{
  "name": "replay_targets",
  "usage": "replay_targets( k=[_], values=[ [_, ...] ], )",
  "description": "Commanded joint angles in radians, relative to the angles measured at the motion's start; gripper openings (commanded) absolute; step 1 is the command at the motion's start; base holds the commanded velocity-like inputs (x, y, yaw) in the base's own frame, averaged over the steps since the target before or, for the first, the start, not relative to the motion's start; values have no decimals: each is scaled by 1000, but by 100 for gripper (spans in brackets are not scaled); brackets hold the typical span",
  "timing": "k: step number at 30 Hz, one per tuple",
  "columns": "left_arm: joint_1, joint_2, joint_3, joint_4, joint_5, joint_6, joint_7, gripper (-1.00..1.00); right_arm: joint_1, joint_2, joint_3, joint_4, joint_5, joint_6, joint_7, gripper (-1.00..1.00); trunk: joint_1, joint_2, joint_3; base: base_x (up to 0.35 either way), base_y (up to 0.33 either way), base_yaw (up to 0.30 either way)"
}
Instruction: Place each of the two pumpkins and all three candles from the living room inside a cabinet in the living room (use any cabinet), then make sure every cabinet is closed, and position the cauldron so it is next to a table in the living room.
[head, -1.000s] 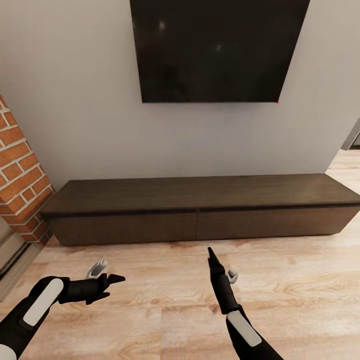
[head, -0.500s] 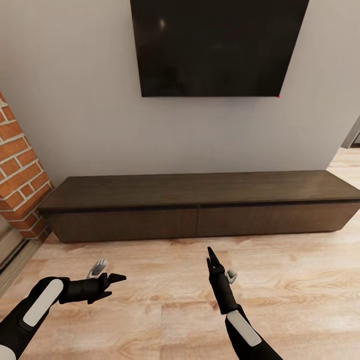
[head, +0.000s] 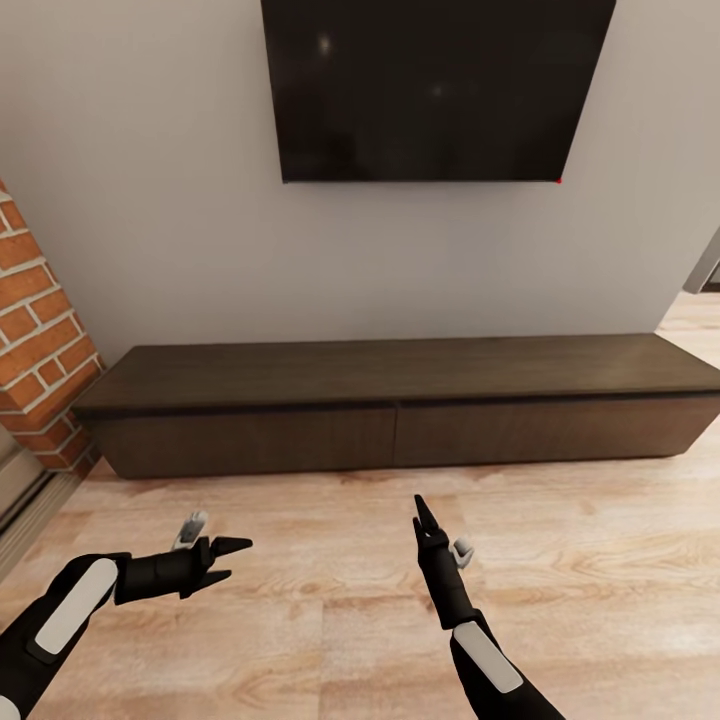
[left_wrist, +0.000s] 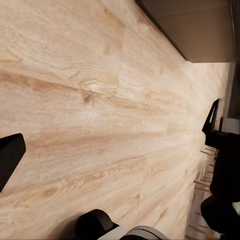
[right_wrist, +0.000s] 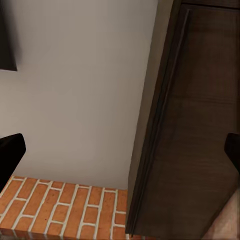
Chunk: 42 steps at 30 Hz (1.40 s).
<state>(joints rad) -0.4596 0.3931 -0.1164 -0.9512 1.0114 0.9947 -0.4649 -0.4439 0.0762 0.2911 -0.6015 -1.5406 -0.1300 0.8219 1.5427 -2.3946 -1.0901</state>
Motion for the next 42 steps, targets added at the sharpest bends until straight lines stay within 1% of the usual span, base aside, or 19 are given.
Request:
replay_targets(
  k=[1, 3, 9, 15, 22, 26, 29, 39, 42],
  values=[
    [-1, 3, -2, 1, -3, 1, -18, 100, -1, 0, 7, 1, -9, -8, 0, 100, 4, -8, -4, 0, 0, 0],
    [-1, 6, -2, 1, -2, 1, -29, 100, -1, 0, 7, 1, -9, -8, -10, 100, 11, -22, -10, 0, 0, 0],
    [-1, 7, -1, 2, -1, 1, -36, 100, -1, 0, 6, 2, -9, -8, -37, 100, 34, -64, -29, 0, 0, 0],
    [-1, 7, 0, 2, -1, 1, -38, 100, -1, 0, 7, 2, -9, -7, -44, 100, 57, -105, -48, 0, 0, 0],
    [-1, 7, 0, 2, -1, 1, -38, 100, -1, 0, 6, 2, -9, -7, -51, 100, 60, -107, -75, 0, 0, 0],
    [-1, 7, 0, 2, -1, 1, -38, 100, -1, 0, 6, 2, -9, -7, -85, 100, 62, -108, -90, 0, 0, 0],
    [-1, 7, 0, 2, -1, 1, -38, 100, -1, 0, 6, 2, -9, -7, -95, 100, 64, -109, -102, 0, 0, 0],
    [-1, 7, 0, 2, -1, 1, -38, 100, -1, 0, 6, 2, -10, -7, -98, 100, 68, -111, -141, 0, 0, 0],
    [-1, 7, 0, 2, -1, 1, -38, 100, -1, 0, 6, 2, -10, -7, -96, 100, 68, -111, -141, 0, 0, 0]
  ],
)
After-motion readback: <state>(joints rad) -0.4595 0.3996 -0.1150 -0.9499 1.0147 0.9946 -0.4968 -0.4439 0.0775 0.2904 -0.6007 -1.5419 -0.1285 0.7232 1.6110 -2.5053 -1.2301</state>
